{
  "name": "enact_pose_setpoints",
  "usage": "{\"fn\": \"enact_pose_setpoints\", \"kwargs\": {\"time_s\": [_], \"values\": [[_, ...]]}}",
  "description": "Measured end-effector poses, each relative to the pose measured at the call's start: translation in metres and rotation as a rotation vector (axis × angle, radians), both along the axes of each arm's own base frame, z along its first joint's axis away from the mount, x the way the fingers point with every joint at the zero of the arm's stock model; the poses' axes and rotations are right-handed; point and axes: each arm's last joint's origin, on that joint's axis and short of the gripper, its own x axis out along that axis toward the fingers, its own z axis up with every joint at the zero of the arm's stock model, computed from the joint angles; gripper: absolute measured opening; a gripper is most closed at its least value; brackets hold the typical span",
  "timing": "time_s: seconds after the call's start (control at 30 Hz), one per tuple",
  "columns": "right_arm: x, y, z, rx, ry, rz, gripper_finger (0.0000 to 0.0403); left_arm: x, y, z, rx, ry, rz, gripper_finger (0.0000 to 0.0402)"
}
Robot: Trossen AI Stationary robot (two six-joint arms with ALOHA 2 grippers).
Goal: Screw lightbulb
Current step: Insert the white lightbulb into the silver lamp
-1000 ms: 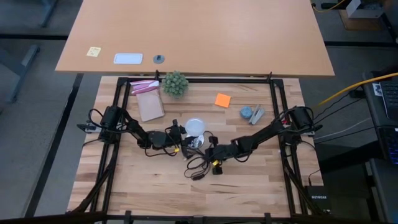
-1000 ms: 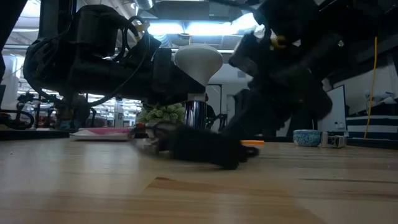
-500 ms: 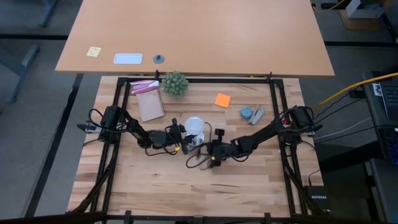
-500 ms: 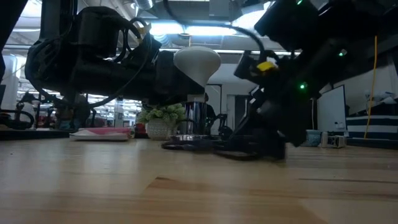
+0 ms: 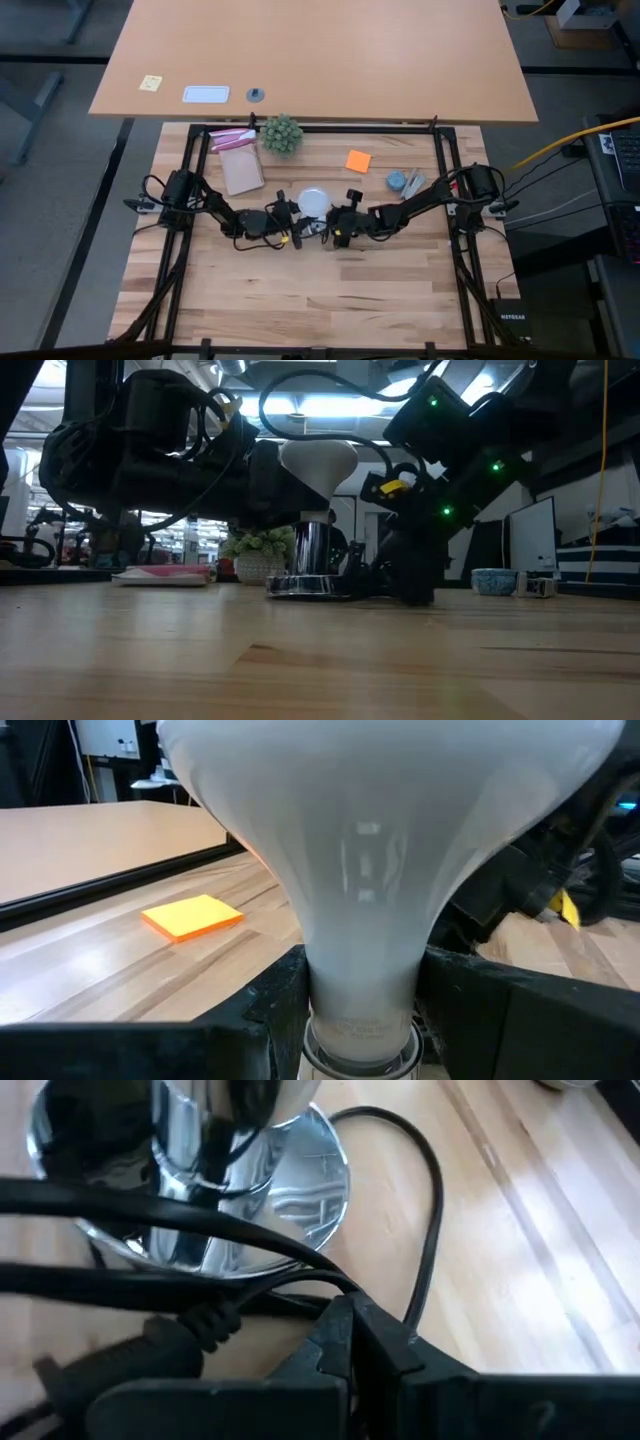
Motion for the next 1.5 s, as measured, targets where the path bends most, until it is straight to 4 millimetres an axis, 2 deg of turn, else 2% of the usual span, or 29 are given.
{"fn": "enact_pose_setpoints", "kwargs": {"time_s": [0.23,0.4,0.63,0.8,1.0,1.13,1.3,1.5], "values": [[0.000,0.003,0.003,-0.013,-0.013,0.000,0.0007,0.000,0.000,0.000,0.000,0.001,0.000,0.0153],[-0.004,0.010,0.013,-0.076,-0.013,-0.001,0.0007,0.000,0.000,0.000,0.000,0.003,-0.005,0.0153],[-0.011,0.027,0.035,-0.104,-0.051,0.027,0.0007,0.000,0.000,-0.001,0.001,0.006,-0.005,0.0153],[-0.014,0.044,0.044,-0.088,-0.092,0.080,0.0007,0.000,0.000,-0.001,0.002,0.008,-0.003,0.0153],[-0.015,0.067,0.045,0.118,-0.107,0.318,0.0007,0.000,0.000,-0.001,0.002,0.008,-0.001,0.0153],[-0.012,0.073,0.048,0.247,-0.125,0.463,0.0007,0.000,0.000,-0.001,0.002,0.008,0.000,0.0153],[-0.010,0.072,0.045,0.226,-0.140,0.437,0.0007,0.000,0.000,-0.001,0.002,0.008,0.001,0.0153],[-0.007,0.073,0.027,0.207,-0.101,0.417,0.0007,0.000,0.000,-0.001,0.002,0.009,0.001,0.0153]]}}
